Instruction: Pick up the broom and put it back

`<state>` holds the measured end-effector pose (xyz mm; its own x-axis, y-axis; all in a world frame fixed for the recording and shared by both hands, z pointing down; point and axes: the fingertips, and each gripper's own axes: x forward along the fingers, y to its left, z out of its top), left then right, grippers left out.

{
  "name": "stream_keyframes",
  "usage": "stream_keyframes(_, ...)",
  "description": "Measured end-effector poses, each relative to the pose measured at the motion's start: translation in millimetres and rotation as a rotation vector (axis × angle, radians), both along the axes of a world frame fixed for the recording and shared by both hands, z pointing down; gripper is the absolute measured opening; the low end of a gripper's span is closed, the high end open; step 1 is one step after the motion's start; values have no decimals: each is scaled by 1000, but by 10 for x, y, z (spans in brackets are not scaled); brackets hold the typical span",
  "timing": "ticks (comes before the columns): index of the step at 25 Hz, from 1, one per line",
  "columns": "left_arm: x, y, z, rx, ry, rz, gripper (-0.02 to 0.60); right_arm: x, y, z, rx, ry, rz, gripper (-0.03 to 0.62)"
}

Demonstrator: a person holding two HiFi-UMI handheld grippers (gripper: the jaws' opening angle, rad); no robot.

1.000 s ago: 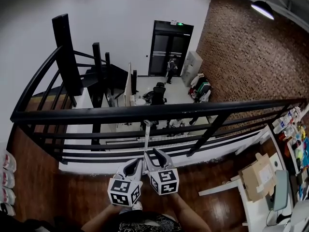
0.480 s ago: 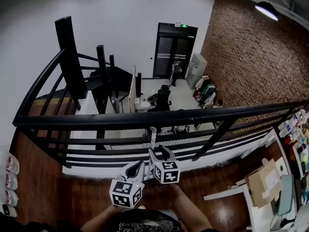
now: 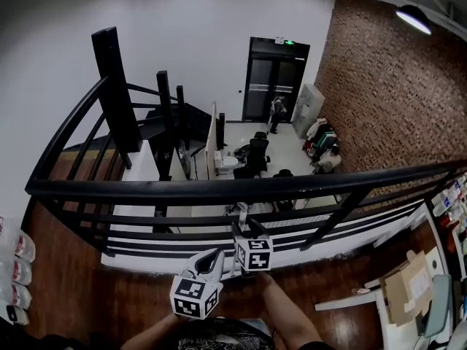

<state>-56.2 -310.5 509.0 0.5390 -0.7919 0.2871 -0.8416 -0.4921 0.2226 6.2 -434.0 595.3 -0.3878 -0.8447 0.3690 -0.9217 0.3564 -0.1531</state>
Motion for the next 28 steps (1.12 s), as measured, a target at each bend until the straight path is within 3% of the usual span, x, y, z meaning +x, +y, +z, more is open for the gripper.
stream_keyframes(11,-42,-51,53,-3,-11,-7,5,12,-361,132,-20,40,31,170)
stream_keyframes(15,-45,-65,48,-6,-17,-6,5,33,-417,159,-14,81,45,99)
stream_keyframes(28,93,21,3,2,-9,13,5,189,-71,113,19,75,54,95)
